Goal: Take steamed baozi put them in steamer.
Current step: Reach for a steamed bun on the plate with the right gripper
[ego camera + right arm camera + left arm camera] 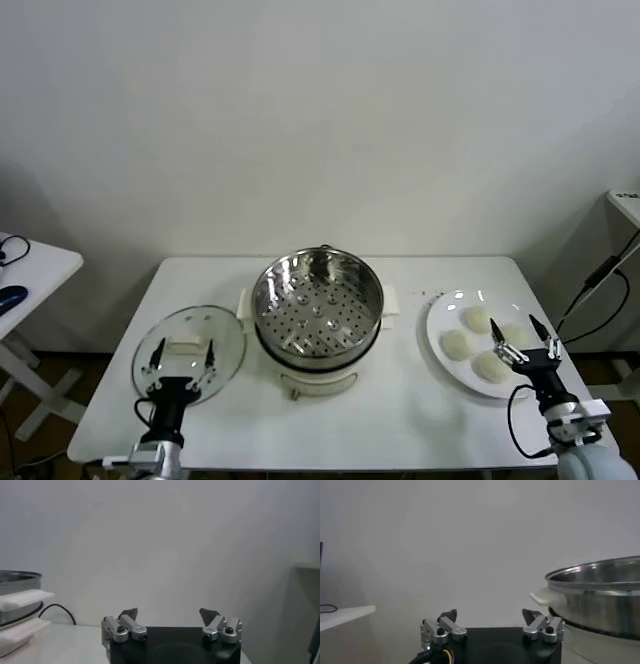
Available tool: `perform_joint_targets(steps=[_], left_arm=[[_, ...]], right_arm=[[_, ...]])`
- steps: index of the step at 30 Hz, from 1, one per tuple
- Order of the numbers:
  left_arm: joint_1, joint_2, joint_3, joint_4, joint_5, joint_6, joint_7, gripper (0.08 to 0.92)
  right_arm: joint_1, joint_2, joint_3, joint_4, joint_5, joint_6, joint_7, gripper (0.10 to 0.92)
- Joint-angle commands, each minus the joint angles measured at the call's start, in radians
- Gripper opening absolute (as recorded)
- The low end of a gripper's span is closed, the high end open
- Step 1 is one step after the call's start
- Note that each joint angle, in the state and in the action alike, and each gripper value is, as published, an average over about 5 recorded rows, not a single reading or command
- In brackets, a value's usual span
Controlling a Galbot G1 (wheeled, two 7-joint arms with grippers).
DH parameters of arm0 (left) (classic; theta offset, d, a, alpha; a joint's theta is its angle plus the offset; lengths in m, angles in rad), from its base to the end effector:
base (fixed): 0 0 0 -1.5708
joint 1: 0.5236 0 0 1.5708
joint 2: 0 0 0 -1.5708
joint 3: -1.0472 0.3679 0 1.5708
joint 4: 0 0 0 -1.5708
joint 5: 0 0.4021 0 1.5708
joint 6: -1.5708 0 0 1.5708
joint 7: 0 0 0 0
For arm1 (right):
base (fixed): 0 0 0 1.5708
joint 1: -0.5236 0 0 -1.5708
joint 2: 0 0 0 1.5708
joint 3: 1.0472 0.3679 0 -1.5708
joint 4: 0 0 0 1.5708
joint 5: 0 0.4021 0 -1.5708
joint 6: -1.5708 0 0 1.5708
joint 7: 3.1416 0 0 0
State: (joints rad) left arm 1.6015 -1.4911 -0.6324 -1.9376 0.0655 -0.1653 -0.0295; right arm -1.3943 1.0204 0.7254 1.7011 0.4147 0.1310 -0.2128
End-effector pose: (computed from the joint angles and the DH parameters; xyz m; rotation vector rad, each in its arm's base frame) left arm 0.2016 0.0584 -0.3832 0.1092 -3.1083 -0.2950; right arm 0.2900 -0.2332 -0.3466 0.2061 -3.0986 0.2645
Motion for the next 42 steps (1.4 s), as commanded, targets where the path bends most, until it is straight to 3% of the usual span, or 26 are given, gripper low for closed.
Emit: perform_joint_targets(steps=[1,11,18,24,28,36,42], left_arm=[[-0.001,0.002,0.002,0.005,0.02,-0.015,0.0,0.823],[-0.011,-0.011,0.032,0.029,0.013,-0.036,-0.007,0.823],[-0.012,-0.011,0.036,0.03,0.002,-0.031,-0.019,0.823],[-0.003,-0.01,0.04,0.021,0.0,-0.022,-0.022,0.823],[0.0,-0.011,0.04,0.013,-0.002,-0.016,-0.021,0.823],[-0.014,0.0,0.024,0.001,-0.012,0.012,-0.017,0.823],[-0.024,0.003,0.017,-0.011,-0.016,0.036,-0.017,0.823]], right_arm=[[0.053,-0.055,0.005,0.008,-0.061,-0.028,-0.009,0.823],[0.305,-0.535,-0.197,-0.099,-0.115,-0.246,-0.288,0.823],[0.82,-0.742,-0.728,-0.303,-0.189,-0.186,-0.565,0.823],[1.214,-0.682,-1.08,-0.456,-0.364,-0.08,-0.856,0.823],[1.418,-0.586,-1.285,-0.567,-0.467,-0.004,-0.972,0.823],[1.638,-0.358,-1.538,-0.856,-0.562,0.058,-1.134,0.823],[1.591,-0.229,-1.537,-0.956,-0.595,0.045,-1.122,0.823]])
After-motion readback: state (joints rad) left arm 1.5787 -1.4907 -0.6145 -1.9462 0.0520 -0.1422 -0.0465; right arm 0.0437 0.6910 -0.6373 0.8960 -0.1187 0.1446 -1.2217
